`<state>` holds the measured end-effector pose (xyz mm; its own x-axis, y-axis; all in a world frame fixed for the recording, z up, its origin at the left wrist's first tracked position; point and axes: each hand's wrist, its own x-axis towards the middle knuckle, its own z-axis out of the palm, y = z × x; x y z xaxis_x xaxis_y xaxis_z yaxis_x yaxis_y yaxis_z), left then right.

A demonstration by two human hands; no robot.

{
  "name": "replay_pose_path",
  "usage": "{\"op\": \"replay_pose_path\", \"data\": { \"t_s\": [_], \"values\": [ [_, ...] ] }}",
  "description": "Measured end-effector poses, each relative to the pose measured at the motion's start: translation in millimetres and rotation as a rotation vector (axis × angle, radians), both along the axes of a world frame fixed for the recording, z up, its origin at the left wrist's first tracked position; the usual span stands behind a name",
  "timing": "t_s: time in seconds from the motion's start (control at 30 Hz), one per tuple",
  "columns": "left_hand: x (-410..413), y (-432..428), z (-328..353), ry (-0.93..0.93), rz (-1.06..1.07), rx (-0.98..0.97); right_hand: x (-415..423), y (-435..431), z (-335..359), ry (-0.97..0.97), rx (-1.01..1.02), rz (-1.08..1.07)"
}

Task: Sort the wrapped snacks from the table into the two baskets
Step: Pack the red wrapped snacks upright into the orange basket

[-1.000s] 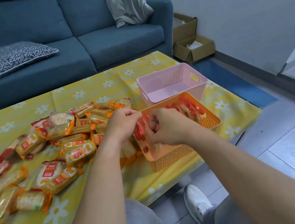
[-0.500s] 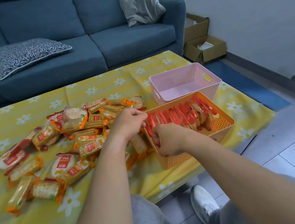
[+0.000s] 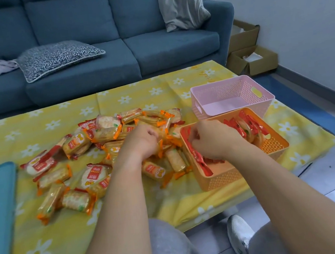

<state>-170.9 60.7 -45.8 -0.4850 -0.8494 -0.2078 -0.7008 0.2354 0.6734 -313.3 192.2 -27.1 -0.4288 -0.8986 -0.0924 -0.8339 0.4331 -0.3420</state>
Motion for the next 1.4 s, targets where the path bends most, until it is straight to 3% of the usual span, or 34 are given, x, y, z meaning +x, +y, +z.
{"op": "replay_pose_path", "data": {
  "t_s": [0.1,0.2,0.37,0.47,0.57,0.63,0.73,0.8,0.9,1.0,1.07,1.13,1.2,1.3,1.4],
  "values": [
    [22,-10,-2,-0.071,0.099,-0.084,14,-16,0,-0.16,-0.068,0.02],
    [33,-14,-8,-0.023,0.15,-0.12,14,-43,-11,-0.228,-0.059,0.039],
    [6,-18,-7,0.182,0.089,-0.175,-18,-96,-12,-0.155,-0.132,-0.102],
    [-26,-31,5,0.227,0.042,-0.251,-40,-127,-15,-0.158,-0.046,-0.132],
    [-53,-66,8,0.127,-0.097,-0.29,-51,-152,-17,-0.162,0.106,-0.135],
    [-63,-93,-2,-0.035,-0.2,-0.268,-53,-166,-21,-0.212,0.15,-0.14],
    [-64,-124,-22,-0.27,-0.295,-0.209,-62,-188,-33,-0.405,0.154,-0.218],
    [-61,-142,-32,-0.142,-0.256,-0.169,-67,-201,-42,-0.522,0.168,-0.254],
    [-50,-164,-36,0.017,-0.141,-0.203,-72,-212,-52,-0.485,0.212,-0.251],
    [-43,-190,-40,-0.283,-0.128,-0.427,-74,-220,-51,-0.431,0.179,-0.245],
    [-42,-197,-43,-0.481,-0.205,-0.352,-73,-217,-42,-0.496,0.173,-0.24],
    [-40,-199,-45,-0.531,-0.224,-0.275,-77,-219,-42,-0.426,0.159,-0.225],
    [-39,-200,-50,-0.562,-0.199,-0.367,-77,-218,-39,-0.338,0.115,-0.201],
    [-31,-204,-52,-0.653,-0.201,-0.432,-75,-216,-32,-0.355,-0.022,-0.153],
    [-17,-209,-51,-0.465,-0.17,-0.322,-67,-212,-23,-0.416,-0.267,-0.133]
  ]
}}
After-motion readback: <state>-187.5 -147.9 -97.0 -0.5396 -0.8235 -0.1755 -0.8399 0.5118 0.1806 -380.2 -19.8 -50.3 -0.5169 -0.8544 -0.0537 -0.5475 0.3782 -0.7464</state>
